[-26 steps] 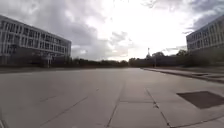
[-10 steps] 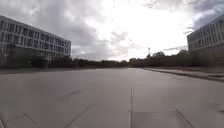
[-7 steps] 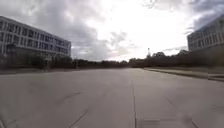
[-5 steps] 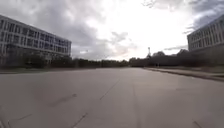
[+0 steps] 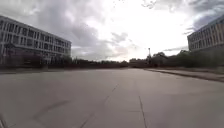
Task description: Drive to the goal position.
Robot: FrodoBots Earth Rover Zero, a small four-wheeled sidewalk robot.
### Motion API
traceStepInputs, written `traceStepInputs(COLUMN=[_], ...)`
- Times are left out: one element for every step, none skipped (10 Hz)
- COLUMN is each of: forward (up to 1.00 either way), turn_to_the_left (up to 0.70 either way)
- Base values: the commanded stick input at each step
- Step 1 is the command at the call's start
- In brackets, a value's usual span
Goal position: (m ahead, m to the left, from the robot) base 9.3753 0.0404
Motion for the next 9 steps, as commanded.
traceStepInputs(forward=[0.70, 0.70, 0.70, 0.70, 0.70, 0.70, 0.70, 0.70, 0.70], turn_to_the_left=[0.00, 0.00, 0.00, 0.00, 0.00, 0.00, 0.00, 0.00, 0.00])
